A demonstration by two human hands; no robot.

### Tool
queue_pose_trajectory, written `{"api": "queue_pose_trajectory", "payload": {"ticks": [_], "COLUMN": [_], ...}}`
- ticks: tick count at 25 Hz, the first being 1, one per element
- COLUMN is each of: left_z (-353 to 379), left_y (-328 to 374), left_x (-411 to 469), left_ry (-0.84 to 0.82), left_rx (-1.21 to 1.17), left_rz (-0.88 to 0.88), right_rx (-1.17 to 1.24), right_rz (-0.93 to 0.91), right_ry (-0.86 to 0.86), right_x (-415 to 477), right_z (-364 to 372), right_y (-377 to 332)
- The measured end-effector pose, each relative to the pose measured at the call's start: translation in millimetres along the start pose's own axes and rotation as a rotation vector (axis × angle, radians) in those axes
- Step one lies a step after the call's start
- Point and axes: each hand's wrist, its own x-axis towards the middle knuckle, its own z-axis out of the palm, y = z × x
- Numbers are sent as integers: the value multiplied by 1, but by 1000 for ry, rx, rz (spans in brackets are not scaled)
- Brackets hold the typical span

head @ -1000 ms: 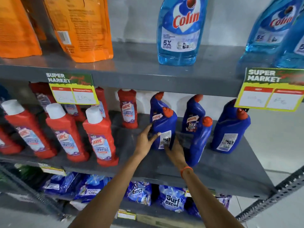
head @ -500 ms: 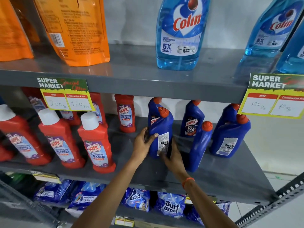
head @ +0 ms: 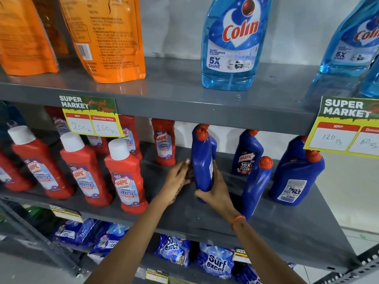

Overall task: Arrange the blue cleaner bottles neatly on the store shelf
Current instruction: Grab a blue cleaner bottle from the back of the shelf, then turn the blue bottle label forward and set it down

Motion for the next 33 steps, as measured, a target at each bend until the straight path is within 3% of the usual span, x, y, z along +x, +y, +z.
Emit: {"api": "queue_pose_trajectory", "payload": {"ticks": [4, 7, 12, 21, 30, 33], "left_z": [-7, -15, -22, -28, -29, -17], "left_y": [12, 19, 11, -8, -4, 1], "left_x": [8, 15, 14, 11, 9, -3], "left_ry": [-149, -218, -157, -80, -106, 8], "left_rx": [90, 25, -82, 40, 173, 453], "left_rz": [-12, -37, -75, -65, -32, 72], "right_rx": [51, 132, 145, 118, 135, -44], "right_rz": [19, 47, 101, 154, 197, 109], "right_ry": [-82, -172, -267, -189, -129, 112], "right_x": [-1, 8, 22, 30, 23, 6], "right_z": [-1, -7, -1, 21, 22, 19], "right_y": [-4, -10, -7, 11, 2, -19]}}
